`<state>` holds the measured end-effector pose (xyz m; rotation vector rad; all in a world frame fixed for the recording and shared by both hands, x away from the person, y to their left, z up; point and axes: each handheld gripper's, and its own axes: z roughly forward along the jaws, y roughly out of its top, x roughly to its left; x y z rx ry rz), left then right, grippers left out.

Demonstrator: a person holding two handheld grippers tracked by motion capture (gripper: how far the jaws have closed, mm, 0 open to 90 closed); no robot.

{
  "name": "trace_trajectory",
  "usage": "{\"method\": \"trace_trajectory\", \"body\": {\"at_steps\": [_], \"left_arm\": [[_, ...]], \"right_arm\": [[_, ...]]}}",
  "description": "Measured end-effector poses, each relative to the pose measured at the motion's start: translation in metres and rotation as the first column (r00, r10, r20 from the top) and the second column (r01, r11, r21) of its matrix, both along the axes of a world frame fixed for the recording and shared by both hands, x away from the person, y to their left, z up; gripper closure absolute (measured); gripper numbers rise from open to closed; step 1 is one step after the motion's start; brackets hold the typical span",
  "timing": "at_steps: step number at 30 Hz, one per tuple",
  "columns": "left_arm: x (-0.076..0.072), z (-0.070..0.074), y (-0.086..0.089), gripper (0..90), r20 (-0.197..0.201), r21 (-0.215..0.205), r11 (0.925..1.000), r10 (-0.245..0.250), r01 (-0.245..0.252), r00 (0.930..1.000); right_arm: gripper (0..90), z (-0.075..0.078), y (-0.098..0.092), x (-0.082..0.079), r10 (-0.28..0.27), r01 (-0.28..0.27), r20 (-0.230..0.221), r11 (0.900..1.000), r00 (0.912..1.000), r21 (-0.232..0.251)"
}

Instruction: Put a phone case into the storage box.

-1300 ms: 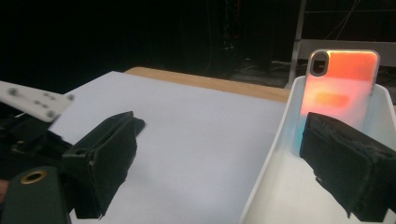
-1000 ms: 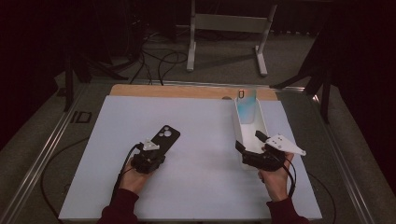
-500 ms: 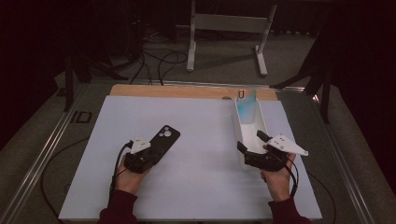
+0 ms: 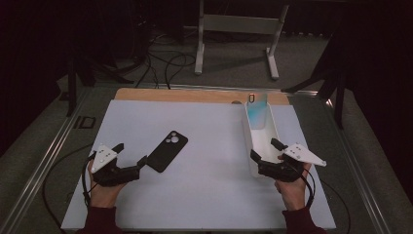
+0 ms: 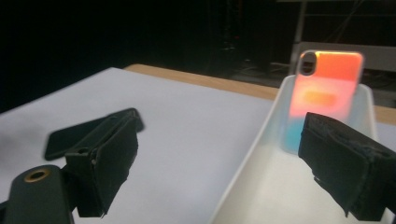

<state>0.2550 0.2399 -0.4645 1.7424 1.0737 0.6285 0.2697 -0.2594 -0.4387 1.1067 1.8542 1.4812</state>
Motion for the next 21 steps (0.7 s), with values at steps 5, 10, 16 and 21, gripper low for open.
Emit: {"method": "trace_trajectory", "body": {"at_steps": [5,10,16,21], "left_arm": [[-0.007,0.001,0.009,0.0,0.005,0.009,0.9999,-0.004,0.004,1.0],[-0.008,0.004,0.009,0.0,0.0,0.018,0.9998,-0.002,0.002,1.0],[0.006,0.007,0.0,0.0,-0.082,0.091,0.9958,-0.001,0.008,0.9966],[0.026,0.005,-0.015,0.0,-0.149,0.125,0.9914,-0.021,0.04,0.9886]], "right_arm": [[9.1,-0.001,-0.003,0.0,0.018,-0.018,0.012,1.0,0.9998,0.0],[9.1,-0.001,-0.002,0.0,0.024,-0.023,0.022,1.0,0.9995,-0.012],[9.0,0.0,-0.004,0.0,0.024,-0.023,0.012,1.0,0.9996,-0.009],[9.0,0.001,-0.005,-0.001,0.021,-0.021,0.012,1.0,0.9997,-0.023]]}}
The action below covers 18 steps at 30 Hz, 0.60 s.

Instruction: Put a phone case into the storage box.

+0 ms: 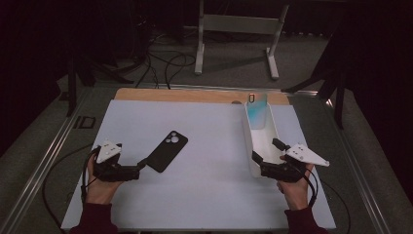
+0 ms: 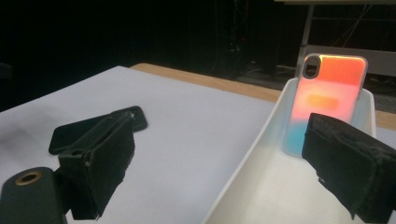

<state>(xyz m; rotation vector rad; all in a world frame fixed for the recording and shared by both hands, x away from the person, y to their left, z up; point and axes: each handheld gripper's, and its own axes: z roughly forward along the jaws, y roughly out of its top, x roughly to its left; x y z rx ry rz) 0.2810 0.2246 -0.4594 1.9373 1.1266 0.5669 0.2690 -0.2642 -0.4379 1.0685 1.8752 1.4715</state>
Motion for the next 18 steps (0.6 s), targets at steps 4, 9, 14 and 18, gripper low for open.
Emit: {"method": "trace_trajectory", "body": {"at_steps": [4,9,14,18], "left_arm": [[0.018,-0.005,-0.017,0.0,-0.071,0.064,0.9973,-0.033,0.038,0.997],[0.04,-0.014,-0.033,0.0,-0.161,0.099,0.9921,-0.061,0.077,0.9851],[0.056,-0.025,-0.048,0.0,-0.218,0.139,0.9846,-0.074,0.106,0.9731],[0.067,-0.034,-0.057,0.0,-0.268,0.164,0.978,-0.081,0.129,0.96]], "right_arm": [[9.0,-0.001,0.0,0.001,-0.001,0.001,-0.004,1.0,1.0,-0.009],[9.0,-0.001,0.0,0.001,0.001,-0.001,-0.008,1.0,1.0,-0.016],[9.0,-0.001,-0.002,0.002,0.0,0.0,-0.01,1.0,0.9999,-0.017],[9.0,0.0,-0.002,0.002,-0.004,0.003,-0.008,1.0,1.0,-0.018]]}}
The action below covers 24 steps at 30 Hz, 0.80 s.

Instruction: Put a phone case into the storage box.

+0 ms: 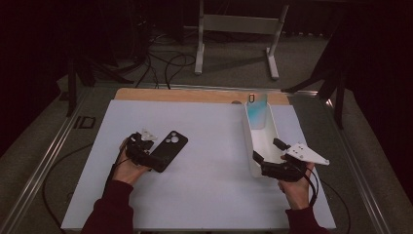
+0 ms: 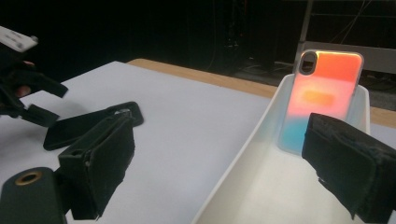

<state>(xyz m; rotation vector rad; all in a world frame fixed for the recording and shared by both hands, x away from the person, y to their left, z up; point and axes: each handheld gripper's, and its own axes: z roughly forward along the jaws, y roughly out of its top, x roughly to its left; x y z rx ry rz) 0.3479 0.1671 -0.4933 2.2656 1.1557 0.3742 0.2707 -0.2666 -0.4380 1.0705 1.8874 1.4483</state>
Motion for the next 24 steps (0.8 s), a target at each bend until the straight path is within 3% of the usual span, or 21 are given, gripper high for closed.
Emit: {"method": "trace_trajectory", "body": {"at_steps": [8,10,12,13,24], "left_arm": [[0.013,-0.017,-0.011,0.0,-0.051,0.053,0.9985,0.011,-0.008,0.9987],[0.017,-0.022,-0.012,0.0,-0.08,0.07,0.9975,0.011,-0.006,0.9967],[0.017,-0.022,-0.012,0.0,-0.08,0.07,0.9975,0.011,-0.006,0.9967],[0.021,-0.028,-0.013,0.0,-0.105,0.082,0.9962,0.038,-0.029,0.9938],[0.026,-0.03,-0.014,0.2,-0.161,0.096,0.9954,0.027,-0.012,0.9867]], "right_arm": [[9.1,0.0,0.0,0.0,-0.001,0.001,-0.002,1.0,1.0,-0.004],[9.1,0.0,0.0,0.0,-0.002,0.002,-0.004,1.0,1.0,-0.002],[9.1,0.0,0.0,0.0,-0.003,0.003,-0.004,1.0,1.0,-0.003],[9.1,0.0,-0.001,0.0,-0.004,0.004,-0.001,1.0,1.0,-0.004],[9.1,0.001,0.0,0.001,-0.006,0.006,-0.006,1.0,1.0,-0.006]]}}
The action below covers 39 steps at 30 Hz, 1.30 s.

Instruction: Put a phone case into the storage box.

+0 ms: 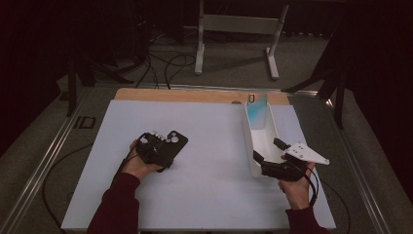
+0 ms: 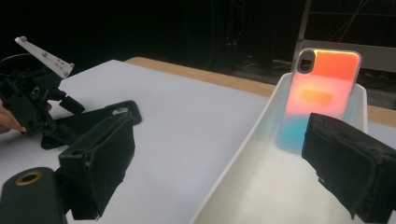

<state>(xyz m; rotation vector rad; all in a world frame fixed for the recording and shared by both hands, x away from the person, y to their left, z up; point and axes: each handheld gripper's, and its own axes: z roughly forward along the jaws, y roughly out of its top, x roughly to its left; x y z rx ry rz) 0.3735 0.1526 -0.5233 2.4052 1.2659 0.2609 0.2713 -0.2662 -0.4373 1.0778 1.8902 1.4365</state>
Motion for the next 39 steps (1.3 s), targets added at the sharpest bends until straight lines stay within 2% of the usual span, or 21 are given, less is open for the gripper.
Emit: {"method": "trace_trajectory", "body": {"at_steps": [2,6,13,18,22,24,27,31,34,36,39], "left_arm": [[0.0,0.002,-0.001,2.6,-0.003,0.002,1.0,-0.005,0.005,1.0],[-0.004,0.005,-0.003,13.0,0.005,0.007,0.9997,-0.025,0.025,0.9997],[-0.007,0.007,-0.004,15.7,0.035,0.011,0.999,-0.043,0.042,0.9985],[-0.012,0.013,-0.01,16.0,0.079,-0.012,0.9985,-0.053,0.054,0.9955],[-0.015,0.021,-0.011,15.8,0.119,-0.035,0.9987,-0.033,0.037,0.9923],[-0.018,0.027,-0.011,15.8,0.139,-0.052,0.9982,-0.025,0.032,0.99],[-0.022,0.037,-0.012,15.7,0.17,-0.07,0.9967,-0.027,0.04,0.985],[-0.029,0.053,-0.018,15.7,0.221,-0.104,0.9927,-0.037,0.061,0.9747],[-0.034,0.065,-0.026,15.6,0.26,-0.114,0.9892,-0.06,0.092,0.9636],[-0.038,0.072,-0.031,15.6,0.296,-0.112,0.9869,-0.078,0.116,0.9519],[-0.042,0.082,-0.038,15.5,0.326,-0.114,0.9833,-0.097,0.141,0.9405]], "right_arm": [[9.1,0.0,0.001,0.0,0.002,-0.002,0.001,1.0,1.0,-0.002],[9.2,0.0,0.002,0.0,0.007,-0.007,-0.002,1.0,1.0,-0.006],[9.2,0.002,-0.001,0.0,-0.001,0.001,-0.003,1.0,1.0,-0.002],[9.2,0.002,-0.003,0.0,-0.011,0.011,-0.008,1.0,0.9999,0.008],[9.2,0.003,-0.004,0.001,-0.008,0.009,-0.009,1.0,0.9999,0.013],[9.2,0.003,-0.005,0.001,-0.002,0.002,-0.017,0.999,0.9999,0.034],[9.0,0.004,-0.009,0.002,0.004,-0.002,-0.034,0.998,0.9994,0.069],[8.8,0.004,-0.01,0.003,0.004,-0.002,-0.037,0.998,0.9993,0.063],[8.7,0.006,-0.007,0.002,0.012,-0.01,-0.04,0.998,0.9991,0.059],[8.7,0.006,-0.006,0.002,0.017,-0.015,-0.042,0.998,0.999,0.061],[8.7,0.009,-0.005,0.003,0.033,-0.029,-0.048,0.996,0.9983,0.079]]}}
